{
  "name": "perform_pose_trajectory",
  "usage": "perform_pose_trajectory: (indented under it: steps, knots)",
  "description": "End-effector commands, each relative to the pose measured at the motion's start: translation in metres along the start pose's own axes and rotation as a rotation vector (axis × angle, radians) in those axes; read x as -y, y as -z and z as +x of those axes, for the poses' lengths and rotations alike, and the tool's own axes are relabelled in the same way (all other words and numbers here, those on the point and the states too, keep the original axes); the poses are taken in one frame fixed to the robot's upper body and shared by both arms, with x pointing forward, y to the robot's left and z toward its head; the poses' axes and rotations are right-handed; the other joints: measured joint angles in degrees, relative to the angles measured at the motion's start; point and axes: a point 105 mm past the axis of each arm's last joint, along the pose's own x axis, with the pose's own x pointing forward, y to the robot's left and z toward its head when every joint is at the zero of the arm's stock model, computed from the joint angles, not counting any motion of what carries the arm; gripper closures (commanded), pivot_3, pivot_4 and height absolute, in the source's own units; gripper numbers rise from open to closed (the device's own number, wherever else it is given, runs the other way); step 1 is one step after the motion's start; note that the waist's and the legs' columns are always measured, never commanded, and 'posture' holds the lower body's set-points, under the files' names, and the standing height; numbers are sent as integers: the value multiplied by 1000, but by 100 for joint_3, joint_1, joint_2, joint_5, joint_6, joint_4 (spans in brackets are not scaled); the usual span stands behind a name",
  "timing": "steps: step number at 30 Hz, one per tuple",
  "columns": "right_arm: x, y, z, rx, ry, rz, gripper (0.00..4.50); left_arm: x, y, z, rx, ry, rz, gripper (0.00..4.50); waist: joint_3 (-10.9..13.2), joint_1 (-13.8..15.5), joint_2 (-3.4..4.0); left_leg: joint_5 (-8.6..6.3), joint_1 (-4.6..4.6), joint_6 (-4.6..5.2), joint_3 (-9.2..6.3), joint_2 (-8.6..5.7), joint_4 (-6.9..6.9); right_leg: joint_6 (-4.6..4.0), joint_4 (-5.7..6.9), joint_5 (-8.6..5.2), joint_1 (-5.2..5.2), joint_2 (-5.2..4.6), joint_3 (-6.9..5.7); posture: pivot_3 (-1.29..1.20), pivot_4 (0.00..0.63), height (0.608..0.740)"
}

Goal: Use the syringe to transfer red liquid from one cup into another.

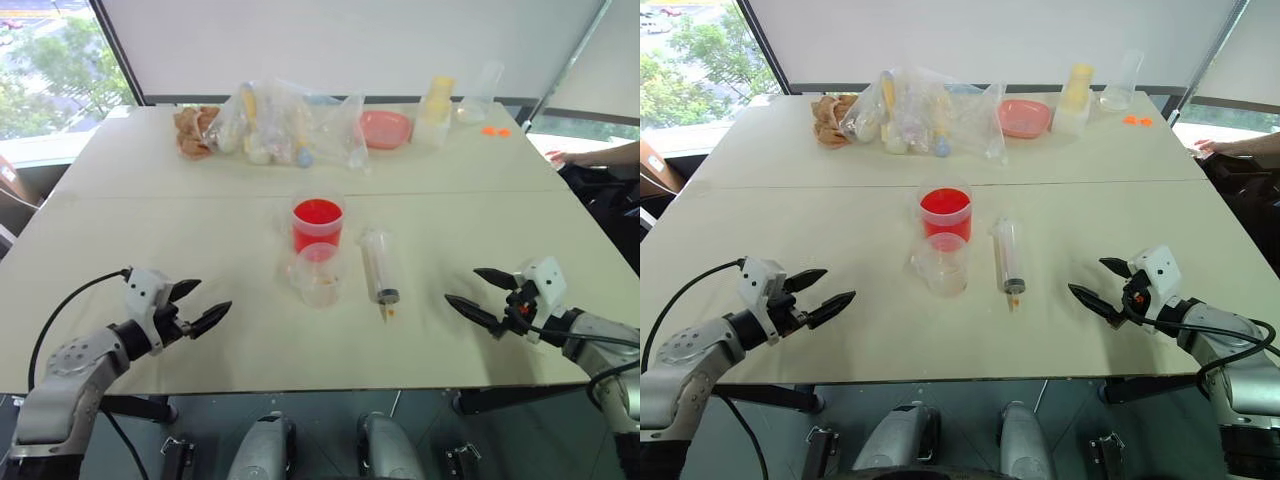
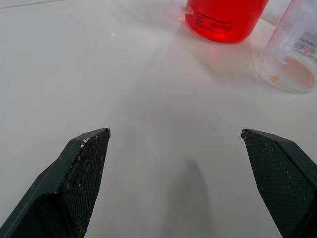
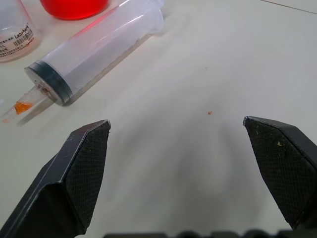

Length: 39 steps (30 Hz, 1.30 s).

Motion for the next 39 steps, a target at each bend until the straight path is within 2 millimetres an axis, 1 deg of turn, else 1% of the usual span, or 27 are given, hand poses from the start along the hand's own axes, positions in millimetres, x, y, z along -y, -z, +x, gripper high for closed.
perform_pose_trajectory:
  steps: [1, 6, 14, 21, 25, 27, 28, 29, 31, 32, 34, 37, 39]
  knots:
    - [5, -10, -1, 19, 31, -57, 0, -1, -12, -1, 25, 6, 38, 33, 0, 0, 0, 0, 0, 0, 0, 0, 0, 0, 0, 0, 0, 0, 0, 0, 150, 740]
    - [10, -7, -1, 2, 62, -66, 0, -1, -14, 0, 18, 6, 39, 33, 0, -1, 0, 0, 0, 0, 0, 0, 0, 0, 0, 0, -1, 0, 1, 0, 150, 740]
    - [10, -4, -2, -18, 62, -57, 0, -3, -17, 1, 23, 13, 52, 33, 0, -1, 0, 0, 0, 0, 1, 0, -1, 0, 0, 0, -1, 0, 1, 0, 150, 740]
    - [10, -1, -3, -26, 66, -54, 0, -2, -12, 0, 10, 20, 49, 33, 1, -1, 0, 0, -1, 0, 2, 0, -2, 0, -1, 0, -3, 0, 2, 0, 150, 740]
    - [15, 1, -3, -46, 114, -79, 0, -8, -8, 1, -30, 9, 98, 33, 1, -1, 0, 0, -1, 0, 2, 0, -3, 0, -1, 0, -4, -1, 2, 0, 150, 740]
    - [17, 4, -4, -106, 110, -80, 0, -15, -14, -1, -45, 33, 123, 33, 1, -2, 0, 0, -2, 0, 3, 0, -3, 0, -1, 0, -6, -1, 2, 0, 150, 740]
    - [18, 3, -4, -118, 108, -74, 0, -18, -19, -2, -48, 48, 128, 33, 3, 0, 0, 0, -4, 0, 3, 0, -3, -1, -1, 0, -8, -1, 3, 0, 150, 740]
    - [20, -2, -3, -109, 115, -70, 0, -20, -25, -3, -46, 60, 133, 33, 4, 2, -2, 0, -5, 0, 3, 0, -3, -1, -1, 0, -9, -1, 2, 0, 150, 740]
    - [26, -21, 0, -64, 130, -61, 0, -22, -42, -5, -38, 107, 136, 33, 7, -3, -2, 0, -9, 0, 4, 0, -2, -1, -1, 0, -13, -1, 3, 0, 150, 740]
    - [27, -31, 2, -67, 119, -45, 0, -19, -53, -7, -39, 160, 134, 33, 10, -13, 1, 0, -13, 0, 4, 0, -1, -1, 0, 0, -17, -1, 3, 0, 150, 740]
    - [25, -42, 6, -98, 90, -13, 0, -13, -66, -11, -49, 241, 125, 33, 15, -33, 8, 0, -24, 0, 6, 0, 0, -3, 1, 1, -29, -1, 4, 0, 150, 740]
    - [24, -56, 9, -187, 62, 20, 0, 1, -75, -17, -109, 367, 97, 33, 16, -61, 10, 1, -69, 1, 9, 0, -1, -3, 7, 3, -81, 1, 6, 0, 150, 740]
    - [15, -70, 14, -281, 2, 59, 0, 11, -76, -22, -180, 464, 100, 33, 20, -81, 11, 1, -83, 2, 10, 0, -5, -2, 11, 4, -100, 2, 6, 0, 150, 740]
